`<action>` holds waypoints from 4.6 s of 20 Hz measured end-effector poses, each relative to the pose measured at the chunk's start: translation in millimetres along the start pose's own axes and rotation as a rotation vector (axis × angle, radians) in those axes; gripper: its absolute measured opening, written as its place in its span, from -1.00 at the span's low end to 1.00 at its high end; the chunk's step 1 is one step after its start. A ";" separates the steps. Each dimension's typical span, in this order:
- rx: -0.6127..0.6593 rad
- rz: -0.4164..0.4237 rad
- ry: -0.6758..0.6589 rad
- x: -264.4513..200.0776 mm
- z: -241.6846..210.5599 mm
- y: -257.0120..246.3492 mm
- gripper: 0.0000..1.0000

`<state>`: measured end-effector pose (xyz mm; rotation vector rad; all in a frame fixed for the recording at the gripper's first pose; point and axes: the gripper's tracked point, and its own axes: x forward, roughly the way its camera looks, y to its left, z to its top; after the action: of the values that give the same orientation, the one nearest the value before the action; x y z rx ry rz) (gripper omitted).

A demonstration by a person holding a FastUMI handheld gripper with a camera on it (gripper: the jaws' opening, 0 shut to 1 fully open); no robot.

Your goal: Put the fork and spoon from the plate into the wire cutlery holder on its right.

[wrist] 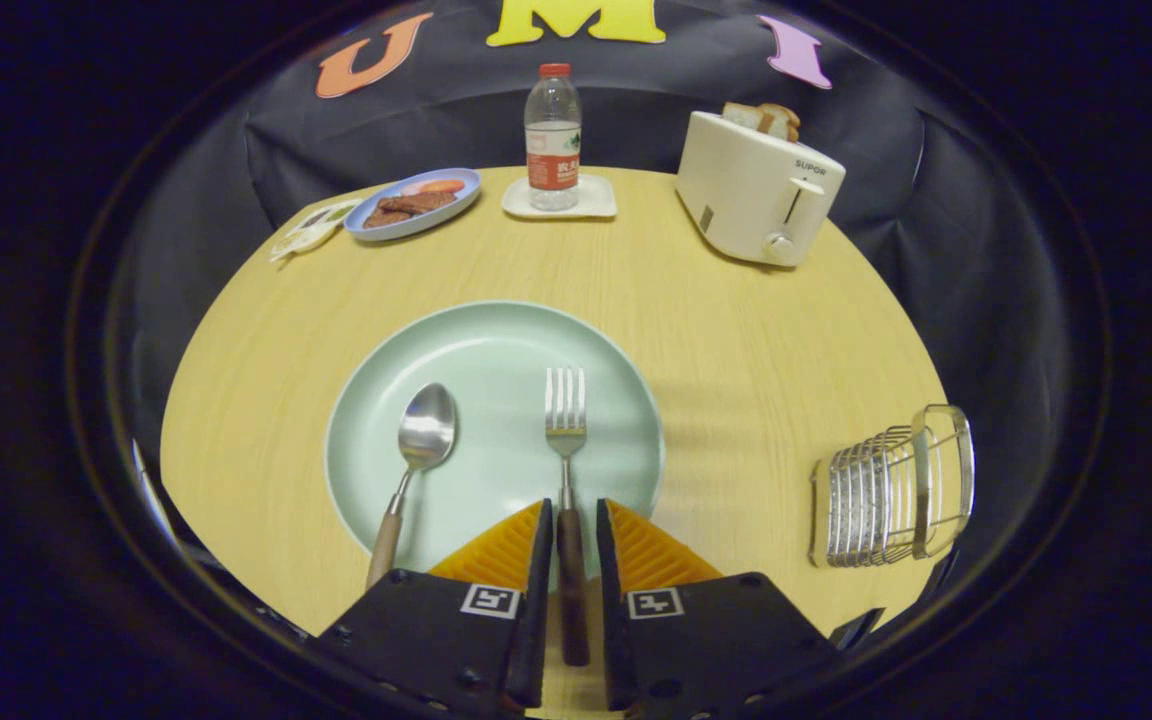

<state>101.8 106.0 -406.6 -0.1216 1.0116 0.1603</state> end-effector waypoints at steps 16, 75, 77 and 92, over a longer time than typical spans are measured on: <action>-0.051 0.185 -0.094 -75.8 4.5 -20.1 -0.88; 0.045 0.141 -0.124 -72.7 -11.6 58.0 0.93; 0.079 0.116 -0.153 -63.2 -10.3 70.7 0.88; 0.165 0.065 -0.135 -5.7 -22.7 100.1 -0.59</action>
<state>60.9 199.9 -416.4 0.0717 0.8906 0.1421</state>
